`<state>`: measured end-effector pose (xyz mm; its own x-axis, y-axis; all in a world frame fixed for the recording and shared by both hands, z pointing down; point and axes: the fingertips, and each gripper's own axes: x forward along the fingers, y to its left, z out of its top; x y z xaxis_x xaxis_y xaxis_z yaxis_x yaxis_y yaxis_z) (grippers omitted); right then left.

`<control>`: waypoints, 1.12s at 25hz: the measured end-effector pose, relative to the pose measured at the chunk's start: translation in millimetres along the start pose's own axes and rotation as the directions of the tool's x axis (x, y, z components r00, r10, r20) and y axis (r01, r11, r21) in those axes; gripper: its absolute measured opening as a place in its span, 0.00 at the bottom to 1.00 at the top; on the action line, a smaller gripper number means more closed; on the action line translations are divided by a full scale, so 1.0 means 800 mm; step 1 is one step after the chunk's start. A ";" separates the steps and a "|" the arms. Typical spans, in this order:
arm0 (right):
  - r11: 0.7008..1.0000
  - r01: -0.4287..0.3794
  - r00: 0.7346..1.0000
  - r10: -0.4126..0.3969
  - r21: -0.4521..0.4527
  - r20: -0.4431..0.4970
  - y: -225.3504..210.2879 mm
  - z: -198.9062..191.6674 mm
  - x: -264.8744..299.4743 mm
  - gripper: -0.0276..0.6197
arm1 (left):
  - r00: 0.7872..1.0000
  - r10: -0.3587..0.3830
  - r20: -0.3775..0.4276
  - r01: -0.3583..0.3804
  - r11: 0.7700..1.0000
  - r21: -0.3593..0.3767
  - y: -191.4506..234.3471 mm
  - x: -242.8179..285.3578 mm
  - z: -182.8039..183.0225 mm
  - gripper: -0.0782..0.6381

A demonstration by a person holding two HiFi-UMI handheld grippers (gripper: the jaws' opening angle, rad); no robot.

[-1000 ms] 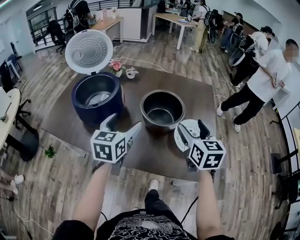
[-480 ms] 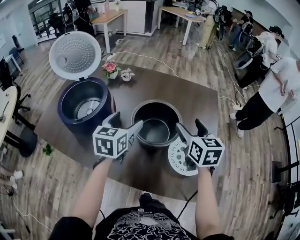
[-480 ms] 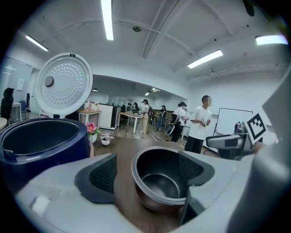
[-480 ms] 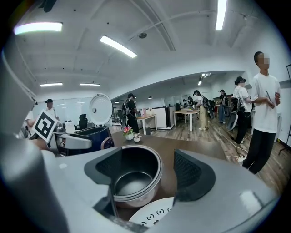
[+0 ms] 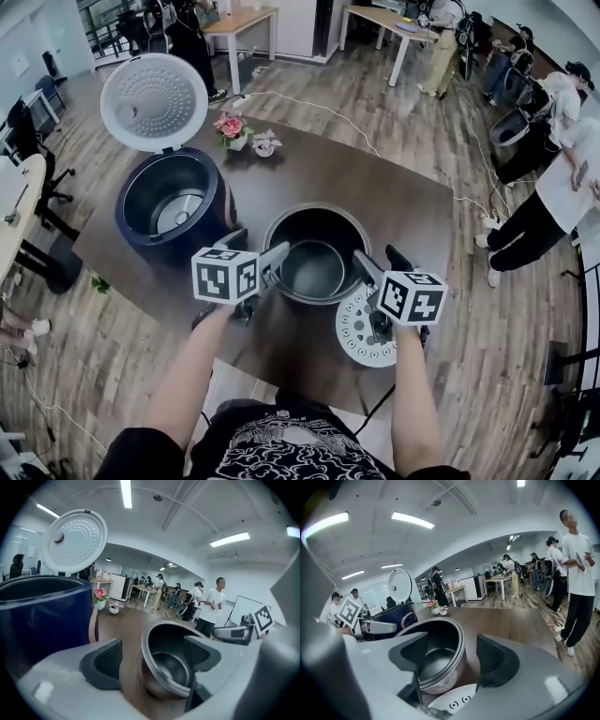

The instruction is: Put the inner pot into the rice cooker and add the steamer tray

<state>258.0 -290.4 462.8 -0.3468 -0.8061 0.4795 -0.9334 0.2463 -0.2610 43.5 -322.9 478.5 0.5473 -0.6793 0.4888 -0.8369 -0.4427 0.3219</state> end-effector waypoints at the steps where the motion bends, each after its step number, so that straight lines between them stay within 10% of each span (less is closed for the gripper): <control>1: 1.000 -0.006 1.000 0.006 0.007 -0.014 -0.002 -0.005 0.005 0.52 | 1.000 0.002 -0.008 -0.002 1.000 -0.023 0.003 0.003 -0.004 0.70; 13: 0.997 -0.041 0.991 0.048 0.061 -0.125 -0.002 -0.043 0.044 0.38 | 0.998 -0.046 -0.053 0.034 0.977 -0.210 0.011 0.020 -0.039 0.49; 28: 0.994 0.021 0.997 -0.013 0.109 -0.073 0.000 -0.021 0.039 0.19 | 0.998 -0.035 -0.047 0.027 0.984 -0.175 0.010 0.018 -0.033 0.28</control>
<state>245.4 -306.7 491.6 -0.3405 -0.7679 0.5426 -0.9247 0.1691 -0.3409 44.6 -320.6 509.4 0.5761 -0.6349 0.5147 -0.8087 -0.3515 0.4716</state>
